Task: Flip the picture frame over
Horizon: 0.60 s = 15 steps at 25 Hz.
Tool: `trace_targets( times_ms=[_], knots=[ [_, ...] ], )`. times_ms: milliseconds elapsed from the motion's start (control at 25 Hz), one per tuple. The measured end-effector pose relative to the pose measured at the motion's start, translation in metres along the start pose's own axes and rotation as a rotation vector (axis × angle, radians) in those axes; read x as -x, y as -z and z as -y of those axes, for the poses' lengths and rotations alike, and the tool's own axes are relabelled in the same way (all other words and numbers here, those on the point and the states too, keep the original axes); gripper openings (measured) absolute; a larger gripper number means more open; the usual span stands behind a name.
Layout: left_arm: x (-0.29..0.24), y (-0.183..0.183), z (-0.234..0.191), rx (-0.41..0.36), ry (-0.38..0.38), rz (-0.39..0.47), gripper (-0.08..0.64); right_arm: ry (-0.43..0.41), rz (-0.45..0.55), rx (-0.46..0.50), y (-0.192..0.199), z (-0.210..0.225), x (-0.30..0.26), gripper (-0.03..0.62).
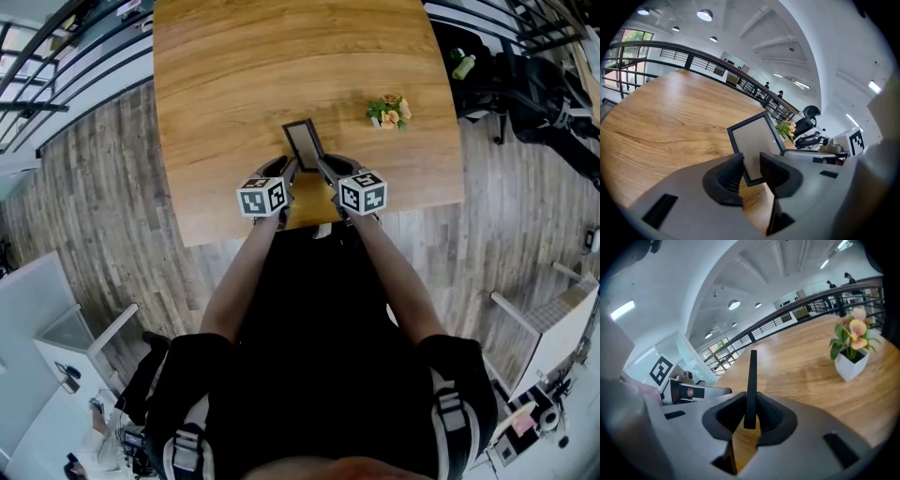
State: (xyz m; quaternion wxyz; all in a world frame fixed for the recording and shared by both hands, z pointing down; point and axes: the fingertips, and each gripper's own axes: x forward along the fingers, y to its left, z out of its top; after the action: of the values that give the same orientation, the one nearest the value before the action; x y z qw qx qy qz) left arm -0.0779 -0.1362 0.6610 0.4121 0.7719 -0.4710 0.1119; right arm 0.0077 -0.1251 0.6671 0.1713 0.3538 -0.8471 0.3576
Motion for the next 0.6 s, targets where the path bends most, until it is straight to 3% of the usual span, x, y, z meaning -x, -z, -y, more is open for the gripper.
trace_targets(
  times_ms=[320,480,600],
  knots=[
    [-0.007,-0.007,0.01,0.026,0.034,0.0,0.126,0.181,0.001,0.311,-0.016,0.007,0.006,0.075],
    [-0.012,-0.011,0.021,0.074,0.085,0.006,0.127,0.197,-0.026,0.47,-0.016,-0.01,0.003,0.075],
    [-0.015,-0.014,0.028,0.103,0.11,0.006,0.134,0.183,-0.049,0.52,-0.013,-0.019,-0.001,0.075]
  ],
)
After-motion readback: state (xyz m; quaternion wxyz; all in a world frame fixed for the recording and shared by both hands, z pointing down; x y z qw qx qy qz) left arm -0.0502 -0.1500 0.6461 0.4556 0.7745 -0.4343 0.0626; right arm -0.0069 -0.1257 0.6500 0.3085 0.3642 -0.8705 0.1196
